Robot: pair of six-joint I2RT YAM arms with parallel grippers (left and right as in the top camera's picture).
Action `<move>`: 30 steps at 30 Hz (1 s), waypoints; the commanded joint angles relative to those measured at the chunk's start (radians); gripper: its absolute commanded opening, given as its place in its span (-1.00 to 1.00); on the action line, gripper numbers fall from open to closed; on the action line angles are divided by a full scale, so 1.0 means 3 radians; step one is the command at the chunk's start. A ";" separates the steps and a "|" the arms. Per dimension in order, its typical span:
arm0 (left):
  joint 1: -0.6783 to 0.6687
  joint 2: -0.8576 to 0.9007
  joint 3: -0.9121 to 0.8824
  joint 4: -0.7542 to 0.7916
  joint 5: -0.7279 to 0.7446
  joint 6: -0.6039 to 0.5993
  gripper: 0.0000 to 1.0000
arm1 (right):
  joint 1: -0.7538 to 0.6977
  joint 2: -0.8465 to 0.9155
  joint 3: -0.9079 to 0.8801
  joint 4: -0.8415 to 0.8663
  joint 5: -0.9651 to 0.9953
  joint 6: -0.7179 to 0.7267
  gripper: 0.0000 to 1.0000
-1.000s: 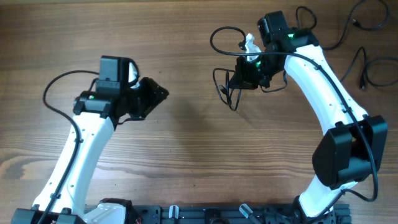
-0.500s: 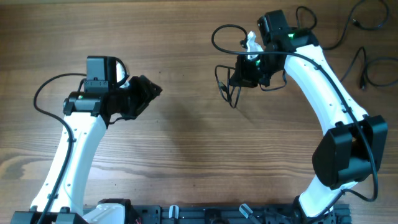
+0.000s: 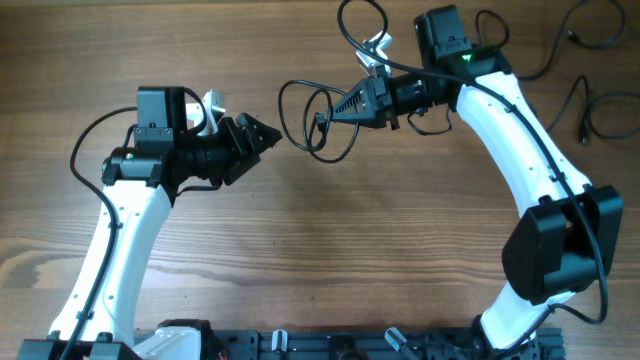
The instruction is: Untangle cables
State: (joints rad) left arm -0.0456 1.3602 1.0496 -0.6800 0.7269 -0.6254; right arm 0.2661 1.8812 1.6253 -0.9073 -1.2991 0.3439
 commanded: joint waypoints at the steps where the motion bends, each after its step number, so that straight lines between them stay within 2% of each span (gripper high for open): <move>1: 0.0006 -0.0061 -0.0008 0.0058 0.0109 0.0051 0.47 | 0.0046 -0.0056 -0.0015 0.0036 -0.0412 -0.0011 -0.91; 6: 0.0006 -0.0058 -0.0008 0.0308 0.0158 0.0052 0.49 | 0.0278 -0.0056 -0.0015 0.0192 -0.0412 0.0109 -0.91; 9: 0.0006 -0.0038 -0.0008 0.0350 -0.0343 0.0053 0.40 | 0.0387 -0.0056 -0.0015 0.0408 -0.0413 0.0314 -0.91; 11: 0.0006 0.0018 -0.0008 0.0350 -0.0529 0.0067 0.11 | 0.0429 -0.0056 -0.0015 0.0450 -0.0413 0.0345 -0.92; 13: 0.0006 0.0067 -0.0008 0.0340 -0.0561 0.0090 -0.48 | 0.0441 -0.0056 -0.0015 0.0455 -0.0392 0.0336 -0.91; 16: 0.0018 0.0067 -0.0008 0.0332 -0.0604 0.0094 -0.58 | 0.0430 -0.0056 -0.0015 0.0429 -0.0001 0.0337 -0.91; 18: 0.0058 0.0067 -0.0008 0.0230 -0.0759 0.0094 -0.91 | 0.0406 -0.0056 -0.0015 0.0313 0.0267 0.0336 -0.91; 22: 0.0200 0.0067 -0.0008 -0.0177 -0.1450 0.0093 -0.92 | 0.0305 -0.0056 -0.0015 0.0034 0.0881 0.0334 -0.91; 23: 0.0256 0.0067 -0.0008 -0.0292 -0.1624 0.0092 -0.92 | 0.0253 -0.0056 -0.0015 -0.0139 0.1498 0.0341 -0.91; 25: 0.0343 0.0067 -0.0008 -0.0415 -0.1710 0.0097 -0.92 | 0.0189 -0.0056 -0.0014 -0.0342 0.2257 0.0374 -0.91; 26: 0.0387 0.0067 -0.0008 -0.0454 -0.1708 0.0139 -0.91 | 0.0139 -0.0058 -0.0013 -0.0446 0.2436 0.0361 -0.91; 30: 0.0408 0.0067 -0.0008 -0.0455 -0.1708 0.0151 -0.84 | -0.0025 -0.0135 -0.0008 -0.0507 0.2436 0.0306 -0.91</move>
State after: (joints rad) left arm 0.0032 1.3708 1.0496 -0.8078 0.4412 -0.5686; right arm 0.3702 1.8812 1.6238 -1.0439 -0.7654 0.4442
